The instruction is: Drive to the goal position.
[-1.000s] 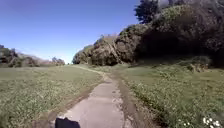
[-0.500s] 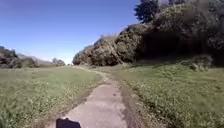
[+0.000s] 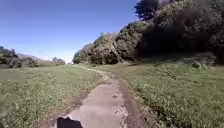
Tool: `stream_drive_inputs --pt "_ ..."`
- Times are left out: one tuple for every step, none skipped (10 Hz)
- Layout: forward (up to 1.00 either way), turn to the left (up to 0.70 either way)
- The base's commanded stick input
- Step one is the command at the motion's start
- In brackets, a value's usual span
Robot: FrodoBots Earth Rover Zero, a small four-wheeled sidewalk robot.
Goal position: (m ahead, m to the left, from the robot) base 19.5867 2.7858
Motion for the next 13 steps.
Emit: stream_drive_inputs --pt "0.5 0.0" --pt "0.5 0.0" --pt "0.5 0.0" --pt "0.5 0.0" --pt "0.5 0.0" --pt "0.5 0.0" --pt "0.5 0.0" --pt "0.5 0.0" --pt "0.5 0.0" --pt "0.5 0.0" --pt "0.5 0.0" --pt "0.5 0.0" --pt "0.5 0.0"
